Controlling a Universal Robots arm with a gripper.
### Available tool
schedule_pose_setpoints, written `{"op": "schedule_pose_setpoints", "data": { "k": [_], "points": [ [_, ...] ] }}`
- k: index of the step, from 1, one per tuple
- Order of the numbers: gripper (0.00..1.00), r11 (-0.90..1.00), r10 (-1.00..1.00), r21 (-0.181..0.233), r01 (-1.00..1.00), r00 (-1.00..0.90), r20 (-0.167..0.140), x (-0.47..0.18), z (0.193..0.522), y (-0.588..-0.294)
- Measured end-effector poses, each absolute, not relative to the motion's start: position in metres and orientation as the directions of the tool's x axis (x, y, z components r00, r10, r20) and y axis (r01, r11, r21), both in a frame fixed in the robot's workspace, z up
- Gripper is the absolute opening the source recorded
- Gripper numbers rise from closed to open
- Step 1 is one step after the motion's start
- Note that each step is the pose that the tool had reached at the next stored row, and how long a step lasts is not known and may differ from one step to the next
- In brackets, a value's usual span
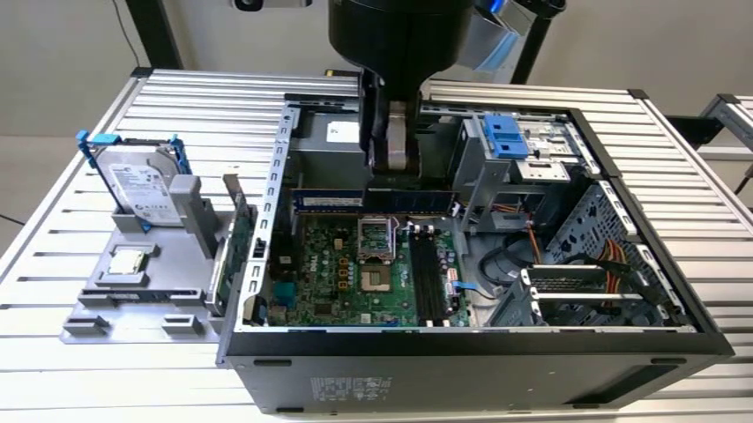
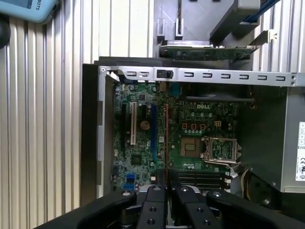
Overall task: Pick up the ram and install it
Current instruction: 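Pick up the ram and move it above insertion slot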
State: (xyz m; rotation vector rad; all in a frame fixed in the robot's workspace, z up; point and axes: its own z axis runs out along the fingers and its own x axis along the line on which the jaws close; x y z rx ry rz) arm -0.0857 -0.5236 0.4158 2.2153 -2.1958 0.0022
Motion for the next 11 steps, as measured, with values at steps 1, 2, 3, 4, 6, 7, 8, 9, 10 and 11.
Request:
{"op": "schedule_pose_setpoints", "data": {
  "k": [1, 2, 3, 4, 6, 7, 8, 9, 10, 11],
  "points": [
    [0.00, -0.009, -1.000, 0.015, -1.000, 0.009, 0.017, -0.086, 0.415, -0.522],
    [0.00, -0.009, -1.000, 0.015, -1.000, 0.009, 0.018, -0.086, 0.414, -0.520],
    [0.00, -0.008, -1.000, 0.015, -1.000, 0.009, 0.018, -0.085, 0.413, -0.519],
    [0.00, -0.008, -1.000, 0.015, -1.000, 0.008, 0.018, -0.085, 0.413, -0.517],
    [0.00, -0.008, -1.000, 0.015, -1.000, 0.008, 0.018, -0.085, 0.412, -0.515],
    [0.00, -0.007, -1.000, 0.015, -1.000, 0.008, 0.018, -0.085, 0.411, -0.513],
    [0.00, -0.007, -1.000, 0.015, -1.000, 0.007, 0.018, -0.085, 0.410, -0.512],
    [0.00, -0.007, -1.000, 0.015, -1.000, 0.007, 0.018, -0.085, 0.410, -0.510],
    [0.00, -0.007, -1.000, 0.015, -1.000, 0.007, 0.018, -0.085, 0.409, -0.509],
    [0.00, -0.006, -1.000, 0.015, -1.000, 0.007, 0.018, -0.085, 0.408, -0.507]
  ]
}}
